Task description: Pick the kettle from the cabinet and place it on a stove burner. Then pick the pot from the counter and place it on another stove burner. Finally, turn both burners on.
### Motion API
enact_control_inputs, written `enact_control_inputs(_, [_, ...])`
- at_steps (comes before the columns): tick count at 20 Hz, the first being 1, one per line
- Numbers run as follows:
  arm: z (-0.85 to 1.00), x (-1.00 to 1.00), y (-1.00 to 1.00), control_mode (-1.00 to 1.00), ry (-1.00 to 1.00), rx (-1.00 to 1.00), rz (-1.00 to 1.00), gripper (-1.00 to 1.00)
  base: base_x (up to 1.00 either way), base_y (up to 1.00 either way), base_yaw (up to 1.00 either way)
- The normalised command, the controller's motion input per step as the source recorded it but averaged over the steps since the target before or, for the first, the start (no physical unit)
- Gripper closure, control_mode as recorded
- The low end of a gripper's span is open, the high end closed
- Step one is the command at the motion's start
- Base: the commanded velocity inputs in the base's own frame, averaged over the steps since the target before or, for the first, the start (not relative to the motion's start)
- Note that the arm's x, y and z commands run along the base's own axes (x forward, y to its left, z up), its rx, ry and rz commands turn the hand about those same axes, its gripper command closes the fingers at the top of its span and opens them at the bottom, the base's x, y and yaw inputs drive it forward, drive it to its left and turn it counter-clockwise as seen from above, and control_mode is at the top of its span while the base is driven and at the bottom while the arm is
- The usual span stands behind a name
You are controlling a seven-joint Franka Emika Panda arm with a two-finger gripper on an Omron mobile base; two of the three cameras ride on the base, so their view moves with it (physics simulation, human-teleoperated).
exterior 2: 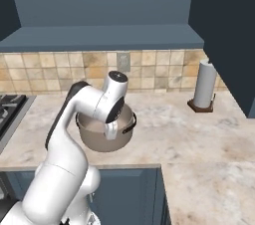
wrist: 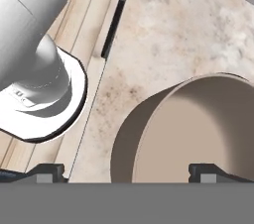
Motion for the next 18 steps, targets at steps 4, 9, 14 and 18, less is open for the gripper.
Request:
enact_control_inputs(4, [-0.25, 0.21, 0.0, -1.0, 0.05, 0.0, 0.0, -1.0, 0.0, 0.0, 0.0])
enact_control_inputs(9, [-0.25, 0.18, 0.0, -1.0, 0.05, 0.0, 0.0, -1.0, 0.0, 0.0, 0.0])
enact_control_inputs(14, [-0.24, 0.15, 0.0, -1.0, 0.05, 0.0, 0.0, -1.0, 0.0, 0.0, 0.0])
enact_control_inputs(18, [-0.26, 0.06, 0.0, -1.0, 0.03, 0.0, 0.0, -1.0, 0.0, 0.0, 0.0])
